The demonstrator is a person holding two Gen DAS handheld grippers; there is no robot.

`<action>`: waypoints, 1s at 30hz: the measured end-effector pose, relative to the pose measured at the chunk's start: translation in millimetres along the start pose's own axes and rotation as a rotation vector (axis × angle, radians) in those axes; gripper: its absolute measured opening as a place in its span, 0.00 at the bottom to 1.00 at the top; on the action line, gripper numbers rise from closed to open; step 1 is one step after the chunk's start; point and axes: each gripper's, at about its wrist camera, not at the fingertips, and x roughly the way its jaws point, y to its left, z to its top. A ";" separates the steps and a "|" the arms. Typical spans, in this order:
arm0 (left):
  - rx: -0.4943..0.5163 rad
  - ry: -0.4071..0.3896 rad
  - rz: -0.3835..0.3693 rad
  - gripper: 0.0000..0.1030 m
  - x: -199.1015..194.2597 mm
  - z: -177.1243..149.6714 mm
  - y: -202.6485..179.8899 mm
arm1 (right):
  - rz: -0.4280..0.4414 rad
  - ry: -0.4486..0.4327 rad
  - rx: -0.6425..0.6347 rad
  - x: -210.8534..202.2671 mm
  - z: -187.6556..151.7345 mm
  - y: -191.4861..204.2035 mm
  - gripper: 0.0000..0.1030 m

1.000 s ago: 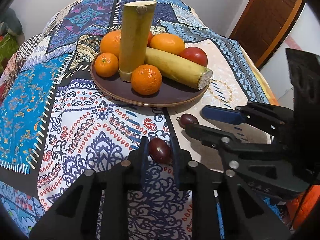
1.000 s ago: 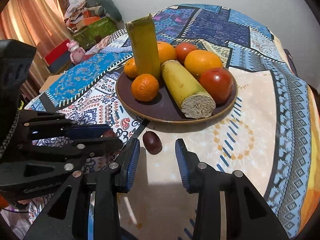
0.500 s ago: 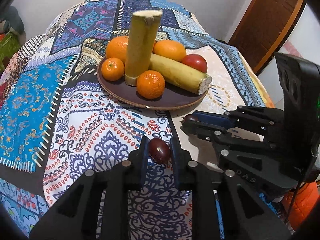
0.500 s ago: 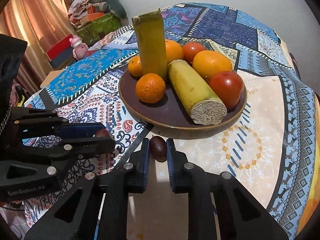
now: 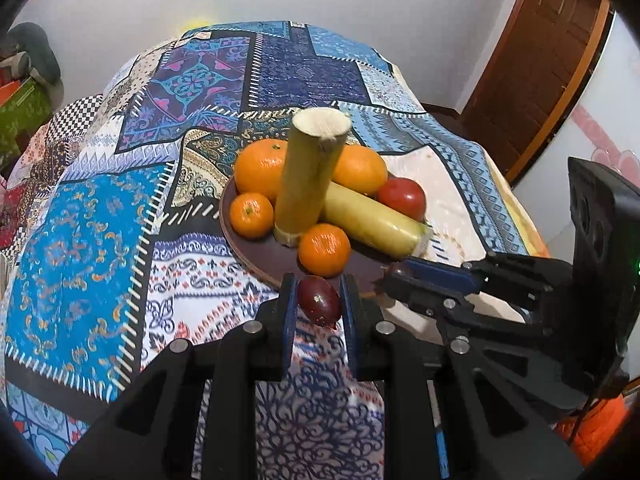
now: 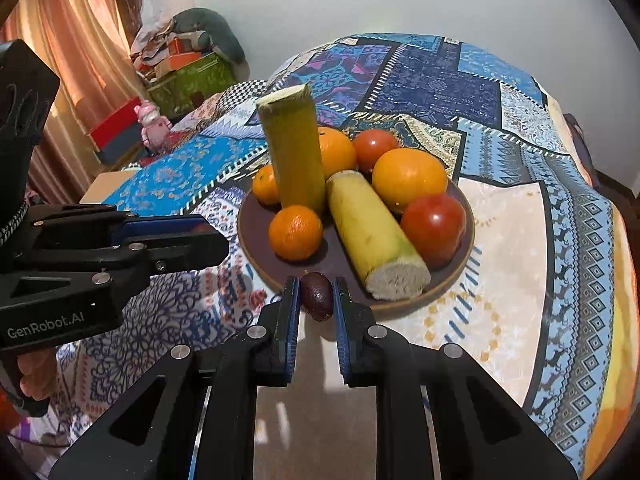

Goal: Organize fruits

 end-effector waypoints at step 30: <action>-0.023 -0.146 0.048 0.46 -42.0 1.2 7.2 | -0.030 -0.077 0.010 -42.8 7.7 4.6 0.27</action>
